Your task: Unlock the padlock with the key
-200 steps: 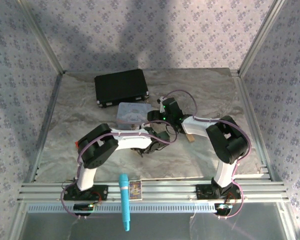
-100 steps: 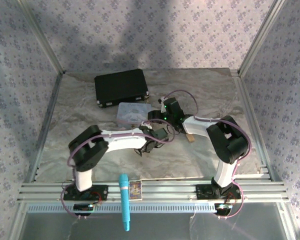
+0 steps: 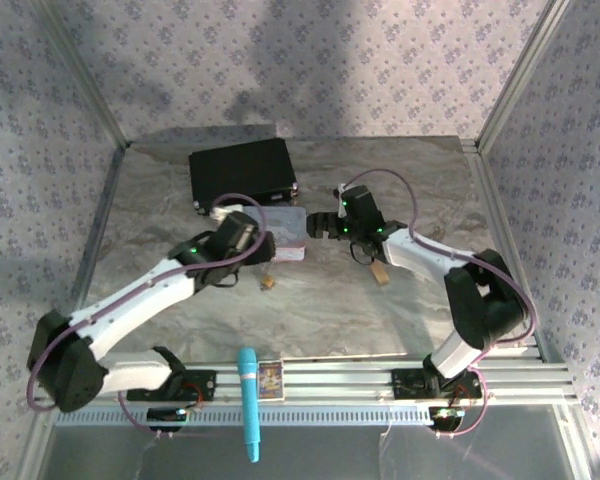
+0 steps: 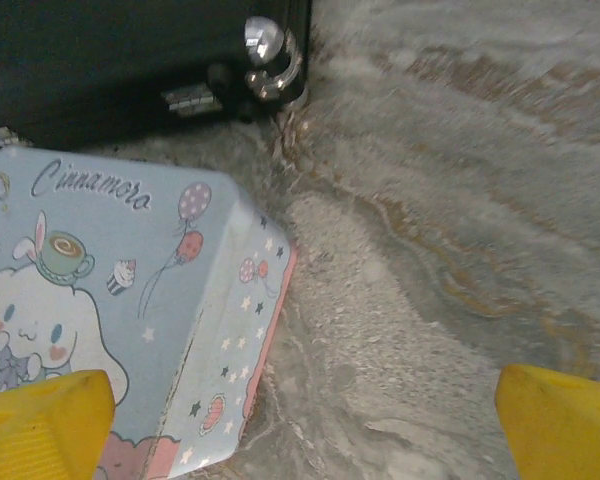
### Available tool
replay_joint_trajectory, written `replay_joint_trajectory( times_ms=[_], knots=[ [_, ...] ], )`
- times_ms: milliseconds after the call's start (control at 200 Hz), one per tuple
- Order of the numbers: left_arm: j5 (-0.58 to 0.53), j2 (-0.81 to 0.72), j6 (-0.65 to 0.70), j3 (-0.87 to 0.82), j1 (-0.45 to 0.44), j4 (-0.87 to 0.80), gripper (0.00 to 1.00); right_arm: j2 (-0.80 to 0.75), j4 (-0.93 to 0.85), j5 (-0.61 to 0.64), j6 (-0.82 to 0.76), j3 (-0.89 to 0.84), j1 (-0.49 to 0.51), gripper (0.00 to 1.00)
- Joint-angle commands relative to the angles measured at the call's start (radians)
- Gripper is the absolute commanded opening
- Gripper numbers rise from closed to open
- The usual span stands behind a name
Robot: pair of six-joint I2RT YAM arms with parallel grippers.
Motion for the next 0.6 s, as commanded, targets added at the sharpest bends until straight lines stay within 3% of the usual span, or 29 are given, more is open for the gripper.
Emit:
replay_joint_trajectory(
  times_ms=[0, 95, 250, 355, 490, 595],
  knots=[
    [0.105, -0.060, 0.038, -0.057, 0.070, 0.067, 1.00, -0.031, -0.096, 0.042, -0.042, 0.029, -0.001, 1.00],
    [0.118, -0.085, 0.043, -0.081, 0.122, 0.064, 1.00, -0.113, -0.084, 0.004, -0.062, 0.018, 0.018, 1.00],
    [0.128, -0.109, 0.047, -0.118, 0.164, 0.072, 1.00, -0.258, -0.021, 0.151, -0.084, -0.045, 0.104, 1.00],
    [0.141, -0.126, 0.049, -0.146, 0.171, 0.115, 1.00, -0.241, -0.153, 0.274, 0.082, -0.016, 0.092, 1.00],
    [0.149, -0.129, 0.040, -0.165, 0.176, 0.153, 1.00, -0.137, -0.251, 0.036, 0.070, 0.036, 0.016, 1.00],
    [0.153, -0.130, 0.038, -0.172, 0.178, 0.157, 1.00, -0.119, -0.179, -0.040, 0.052, -0.006, 0.057, 0.95]
  ],
)
